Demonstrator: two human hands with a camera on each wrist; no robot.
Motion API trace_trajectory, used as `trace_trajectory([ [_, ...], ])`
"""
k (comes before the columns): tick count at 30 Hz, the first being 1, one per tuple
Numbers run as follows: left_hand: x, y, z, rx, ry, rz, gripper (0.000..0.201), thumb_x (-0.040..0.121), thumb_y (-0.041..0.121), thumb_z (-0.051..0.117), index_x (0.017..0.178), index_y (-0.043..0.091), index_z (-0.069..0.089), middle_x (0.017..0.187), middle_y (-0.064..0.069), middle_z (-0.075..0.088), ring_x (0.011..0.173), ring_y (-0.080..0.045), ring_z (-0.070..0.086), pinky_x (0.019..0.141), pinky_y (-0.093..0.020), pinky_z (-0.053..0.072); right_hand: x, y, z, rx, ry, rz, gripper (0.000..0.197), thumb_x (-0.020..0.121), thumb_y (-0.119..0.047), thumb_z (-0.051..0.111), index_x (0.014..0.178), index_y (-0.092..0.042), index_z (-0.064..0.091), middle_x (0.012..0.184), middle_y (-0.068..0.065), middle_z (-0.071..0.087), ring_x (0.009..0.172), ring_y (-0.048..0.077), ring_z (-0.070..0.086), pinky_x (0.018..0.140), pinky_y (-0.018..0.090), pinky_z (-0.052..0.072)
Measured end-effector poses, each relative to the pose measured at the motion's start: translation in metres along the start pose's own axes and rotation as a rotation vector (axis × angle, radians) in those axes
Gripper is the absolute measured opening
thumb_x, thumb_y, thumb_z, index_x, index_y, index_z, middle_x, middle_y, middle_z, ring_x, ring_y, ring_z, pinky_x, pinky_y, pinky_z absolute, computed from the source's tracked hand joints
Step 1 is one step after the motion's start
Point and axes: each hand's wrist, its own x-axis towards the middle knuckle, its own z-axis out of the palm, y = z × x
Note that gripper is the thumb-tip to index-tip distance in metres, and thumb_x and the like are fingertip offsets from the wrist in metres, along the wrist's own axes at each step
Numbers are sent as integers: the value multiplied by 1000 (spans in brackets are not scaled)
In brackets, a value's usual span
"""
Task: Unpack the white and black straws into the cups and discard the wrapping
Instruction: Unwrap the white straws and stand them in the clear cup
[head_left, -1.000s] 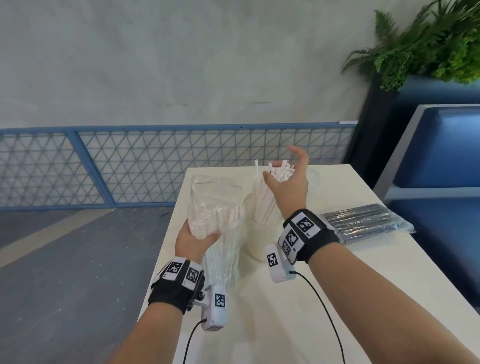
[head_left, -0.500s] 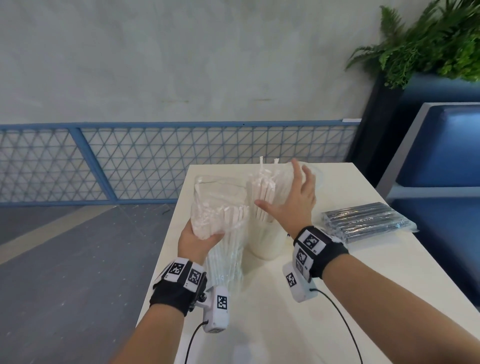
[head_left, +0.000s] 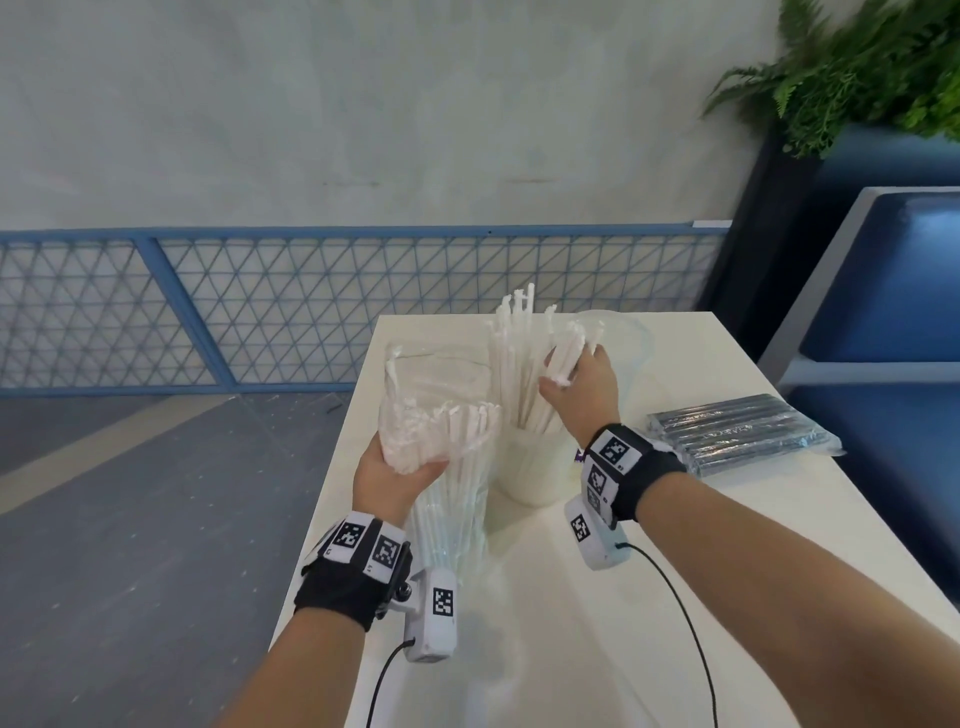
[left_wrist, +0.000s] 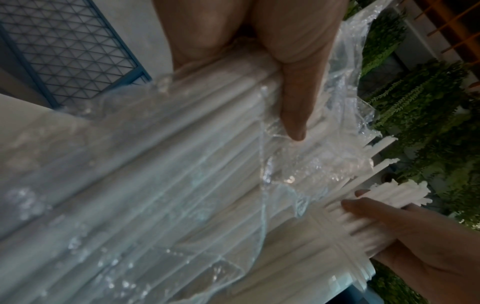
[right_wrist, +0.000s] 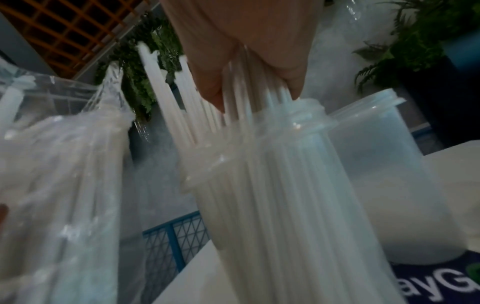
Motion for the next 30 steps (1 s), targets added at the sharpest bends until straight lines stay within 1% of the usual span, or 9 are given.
trace_trajectory([
  [3, 0, -1, -1, -2, 4, -4, 56, 65, 9, 81, 116, 9, 55, 103, -2, 59, 98, -20, 54, 86, -29, 42, 9, -10, -6, 43, 44, -79, 24, 77, 1, 61, 100, -2, 61, 109, 17, 50, 87, 24, 51, 69, 10, 32],
  [6, 0, -2, -1, -16, 8, -4, 54, 66, 9, 81, 114, 10, 56, 102, -2, 60, 96, -19, 54, 85, -28, 42, 18, -20, -12, -3, -5, -151, 24, 78, -1, 62, 101, -5, 60, 106, 13, 49, 98, 29, 53, 77, 20, 37],
  [9, -1, 0, 0, -13, -2, 0, 55, 66, 10, 81, 115, 9, 56, 102, -3, 60, 95, -19, 54, 84, -28, 42, 16, -16, -16, -91, -249, -85, 58, 76, -17, 71, 128, -15, 46, 130, 13, 40, 119, 28, 42, 99, 32, 39],
  [11, -1, -1, -1, -31, -12, -8, 56, 66, 10, 81, 115, 9, 55, 102, -2, 60, 96, -19, 54, 84, -28, 41, 9, -13, -20, -75, -140, -60, 73, 74, -34, 73, 136, -21, 36, 142, 13, 28, 126, 27, 37, 106, 39, 35],
  [14, -1, -2, -2, -68, -31, -9, 55, 65, 10, 81, 114, 11, 56, 102, -2, 60, 96, -18, 55, 84, -28, 42, -11, -24, -30, -19, 222, -380, 53, 80, -39, 63, 124, -12, 49, 128, 7, 42, 118, 15, 38, 105, 25, 30],
  [18, 1, -4, -5, -97, -50, -19, 50, 64, 7, 82, 105, 15, 56, 101, -3, 62, 99, -21, 58, 85, -31, 45, -51, -45, -24, 119, -69, -640, 19, 89, -16, 51, 102, -8, 62, 97, 1, 61, 90, 10, 55, 85, 18, 44],
  [20, 1, -5, -6, -94, -76, -16, 53, 60, 11, 85, 106, 15, 57, 102, -4, 65, 101, -22, 60, 88, -36, 48, -65, -43, -6, 36, -219, -613, 28, 91, -25, 44, 108, -11, 62, 101, 2, 63, 93, 12, 57, 87, 19, 43],
  [24, -2, -4, -5, -79, -87, 9, 48, 63, 8, 83, 103, 16, 56, 93, 2, 63, 97, -20, 59, 82, -30, 45, -67, -36, 19, -256, -283, -454, 35, 95, -30, 41, 120, -13, 58, 118, 4, 61, 112, 25, 51, 96, 38, 43],
  [30, -6, -2, -2, -82, -119, 33, 46, 63, 5, 82, 98, 18, 56, 86, 11, 61, 86, -11, 58, 71, -19, 45, -64, -42, 17, -356, -277, -350, 30, 96, -20, 44, 122, -11, 56, 117, 9, 58, 101, 32, 50, 94, 33, 36],
])
